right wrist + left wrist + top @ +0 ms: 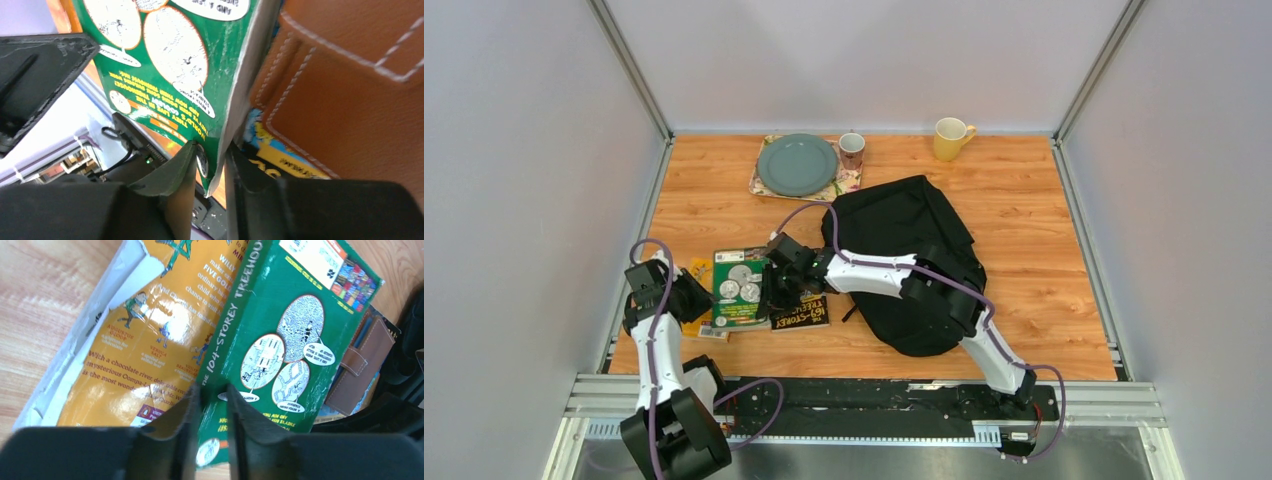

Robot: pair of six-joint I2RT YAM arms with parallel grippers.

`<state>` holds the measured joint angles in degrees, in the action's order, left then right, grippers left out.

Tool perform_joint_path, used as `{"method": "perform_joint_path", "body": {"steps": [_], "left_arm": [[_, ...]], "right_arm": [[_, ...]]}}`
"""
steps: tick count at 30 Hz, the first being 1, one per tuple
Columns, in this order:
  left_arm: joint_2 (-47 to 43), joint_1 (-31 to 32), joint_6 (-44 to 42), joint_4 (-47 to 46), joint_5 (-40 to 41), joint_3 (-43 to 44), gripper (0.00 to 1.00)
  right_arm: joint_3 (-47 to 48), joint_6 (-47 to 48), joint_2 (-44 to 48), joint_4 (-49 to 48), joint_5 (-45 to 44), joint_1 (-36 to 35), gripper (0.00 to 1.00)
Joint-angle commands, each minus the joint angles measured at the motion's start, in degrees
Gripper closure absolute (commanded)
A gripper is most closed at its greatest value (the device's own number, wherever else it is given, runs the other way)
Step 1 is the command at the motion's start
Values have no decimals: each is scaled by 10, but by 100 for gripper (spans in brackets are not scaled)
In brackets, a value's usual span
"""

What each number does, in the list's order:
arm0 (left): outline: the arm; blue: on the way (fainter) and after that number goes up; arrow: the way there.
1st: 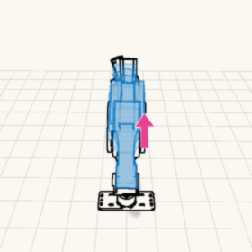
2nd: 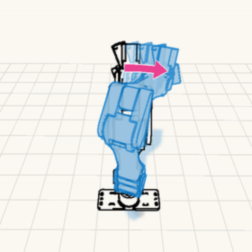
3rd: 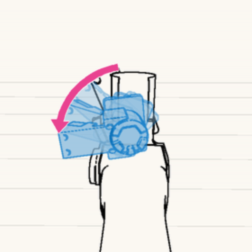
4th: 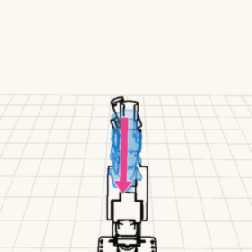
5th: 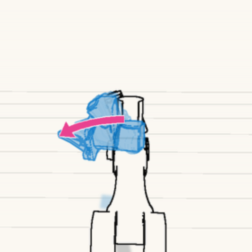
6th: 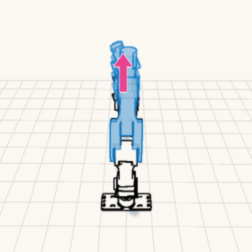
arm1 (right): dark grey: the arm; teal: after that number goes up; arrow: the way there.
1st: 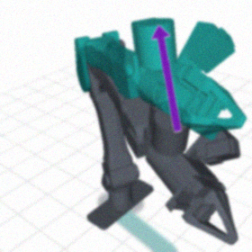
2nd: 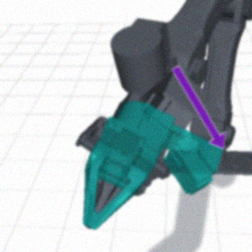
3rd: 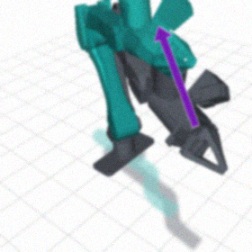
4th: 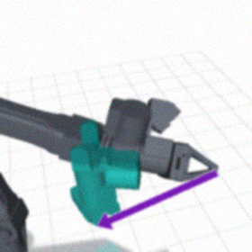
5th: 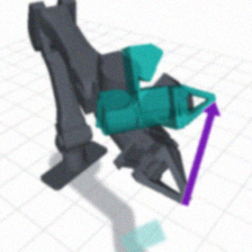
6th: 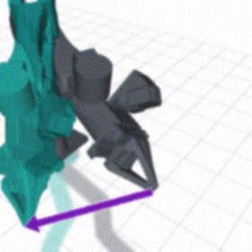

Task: Pack the student bag
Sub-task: Pick up the book from the center of the board.

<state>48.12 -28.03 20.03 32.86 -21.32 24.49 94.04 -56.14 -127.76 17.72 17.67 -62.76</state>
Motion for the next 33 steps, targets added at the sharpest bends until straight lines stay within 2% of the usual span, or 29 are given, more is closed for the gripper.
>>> {"method": "perform_joint_path", "body": {"steps": [1,2,3,5,6,8,9,12,16,20,24,26,28,29,30,31,32,33], "left_arm": [[4,3,7,15,-92,-5,78],[2,3,7,16,-90,-3,82],[1,3,6,19,-86,-1,84],[-14,3,11,21,-75,1,80],[-21,3,17,24,-65,2,68],[-54,3,28,27,-56,9,54],[-84,3,40,28,-44,20,40],[-125,3,55,37,-4,50,21],[-126,3,67,83,46,153,20],[-95,3,77,88,36,230,20],[-44,3,84,93,-40,327,20],[-34,3,99,59,-85,326,20],[-34,3,136,12,-173,294,19],[-34,3,153,-57,-212,276,19],[-30,5,205,-102,-292,229,19],[-29,6,244,-159,-332,199,19],[-26,9,287,-289,-365,168,19],[-25,10,371,-354,-405,111,19]], "right_arm": [[-21,-23,1,-65,4,1,83],[-28,-20,5,-79,6,3,89],[-31,-18,10,-84,11,4,100],[-35,-9,21,-95,22,11,100],[-38,-8,25,-101,35,14,100],[-54,-6,45,-140,52,22,100],[-68,-5,54,-151,64,25,100],[-82,12,95,-172,89,36,100],[-87,31,168,-172,97,49,100],[-108,38,227,-196,115,71,100],[-143,40,285,-211,121,91,100],[-162,41,319,-218,132,101,100],[-170,55,349,-211,139,105,100],[-177,67,361,-206,140,106,100],[-191,75,373,-205,141,108,100],[-199,81,396,-201,141,108,100],[-204,88,407,-186,141,111,100],[-222,99,418,-180,141,113,100]]}}
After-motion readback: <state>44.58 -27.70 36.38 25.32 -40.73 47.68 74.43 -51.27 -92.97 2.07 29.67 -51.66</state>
